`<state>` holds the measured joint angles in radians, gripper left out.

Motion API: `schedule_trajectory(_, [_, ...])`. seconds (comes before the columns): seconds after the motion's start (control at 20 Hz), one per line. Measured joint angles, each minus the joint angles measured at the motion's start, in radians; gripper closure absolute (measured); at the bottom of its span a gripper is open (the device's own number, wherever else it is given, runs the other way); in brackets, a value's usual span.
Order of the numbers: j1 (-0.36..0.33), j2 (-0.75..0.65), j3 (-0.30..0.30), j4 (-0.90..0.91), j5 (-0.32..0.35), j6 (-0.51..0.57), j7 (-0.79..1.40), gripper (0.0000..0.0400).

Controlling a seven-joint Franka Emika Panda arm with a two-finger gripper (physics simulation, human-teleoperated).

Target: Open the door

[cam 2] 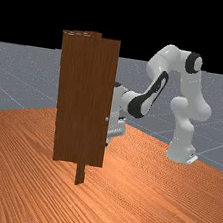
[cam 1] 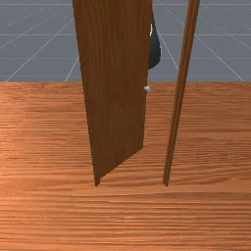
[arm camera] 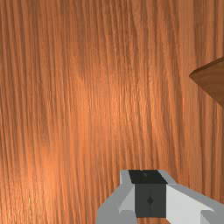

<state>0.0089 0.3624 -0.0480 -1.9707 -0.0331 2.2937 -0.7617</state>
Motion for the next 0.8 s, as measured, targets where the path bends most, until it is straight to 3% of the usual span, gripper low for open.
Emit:
schedule_trajectory(0.1, [0.001, -0.072, -0.002, -0.103, -0.006, -0.007, 0.001, 0.04])
schedule_trajectory(0.15, [-0.018, -0.152, 0.011, -0.234, 0.069, 0.109, -0.067, 0.04])
schedule_trajectory(0.2, [0.0, -0.176, -0.005, -0.257, -0.009, 0.063, 0.001, 0.04])
schedule_trajectory(0.35, [0.002, -0.245, -0.012, -0.362, -0.043, 0.144, 0.026, 0.04])
schedule_trajectory(0.55, [-0.007, -0.254, -0.013, -0.38, -0.019, 0.178, -0.002, 0.04])
schedule_trajectory(0.7, [0.033, -0.245, 0.002, -0.357, -0.012, 0.132, 0.302, 0.04])
schedule_trajectory(0.8, [0.097, -0.23, 0.037, -0.334, -0.006, 0.118, 0.589, 0.04])
